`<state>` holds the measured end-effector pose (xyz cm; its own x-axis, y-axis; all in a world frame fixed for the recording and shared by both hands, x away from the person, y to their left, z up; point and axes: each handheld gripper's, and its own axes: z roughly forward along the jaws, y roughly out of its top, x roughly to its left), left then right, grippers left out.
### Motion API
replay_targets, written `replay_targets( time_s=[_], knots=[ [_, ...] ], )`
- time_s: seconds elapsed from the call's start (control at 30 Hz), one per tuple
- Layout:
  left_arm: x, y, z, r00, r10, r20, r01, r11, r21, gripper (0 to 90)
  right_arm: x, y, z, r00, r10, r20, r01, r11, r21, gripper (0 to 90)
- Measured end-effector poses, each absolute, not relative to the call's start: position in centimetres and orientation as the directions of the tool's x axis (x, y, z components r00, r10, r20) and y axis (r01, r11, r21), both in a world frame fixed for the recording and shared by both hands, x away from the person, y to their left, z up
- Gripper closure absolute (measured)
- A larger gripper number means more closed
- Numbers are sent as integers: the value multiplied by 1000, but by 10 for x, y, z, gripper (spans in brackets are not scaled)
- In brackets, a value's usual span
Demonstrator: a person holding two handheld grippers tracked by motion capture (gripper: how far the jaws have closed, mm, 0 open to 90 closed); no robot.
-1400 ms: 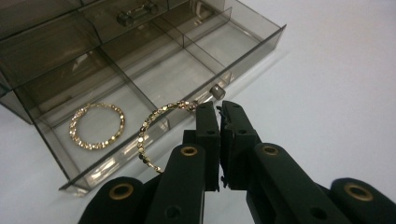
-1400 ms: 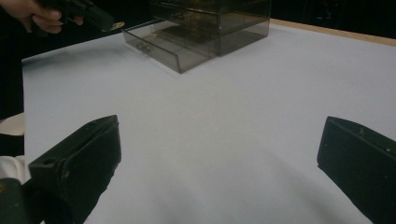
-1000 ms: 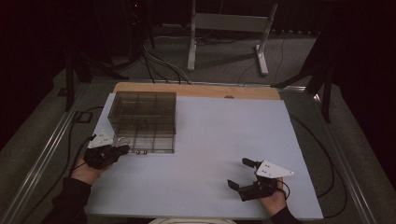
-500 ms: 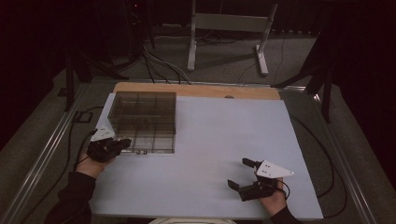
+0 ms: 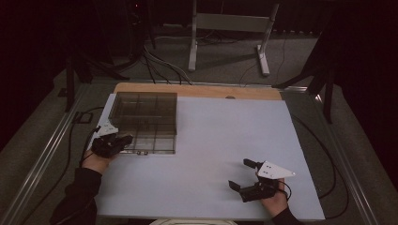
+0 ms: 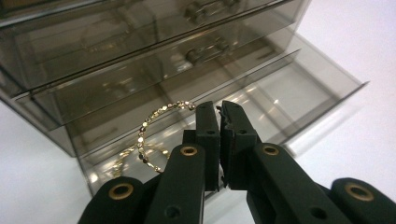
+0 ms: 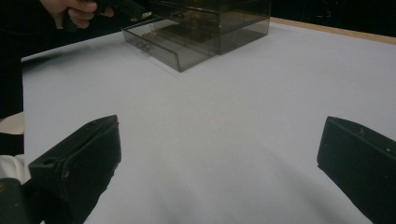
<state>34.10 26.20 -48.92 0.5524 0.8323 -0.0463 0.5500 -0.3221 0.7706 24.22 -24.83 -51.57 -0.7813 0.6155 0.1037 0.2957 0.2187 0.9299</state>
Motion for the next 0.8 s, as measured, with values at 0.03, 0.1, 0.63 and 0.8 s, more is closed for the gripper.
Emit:
replay_targets(
  time_s=[0.03, 0.1, 0.63, 0.8],
  knots=[
    [342, 263, -490, 551, 833, -52, 554, -318, 769, 879, 242, -248, -516, -781, 616, 105, 296, 218, 930, 0],
    [345, 265, -493, 539, 841, -56, 564, -310, 765, 879, 242, -248, -516, -781, 616, 104, 296, 219, 930, 0],
    [356, 271, -509, 511, 854, -101, 619, -284, 732, 879, 242, -248, -516, -782, 614, 104, 296, 220, 930, 0],
    [358, 270, -512, 510, 853, -105, 626, -285, 726, 875, 242, -248, -516, -783, 614, 105, 297, 219, 930, 0]
  ],
)
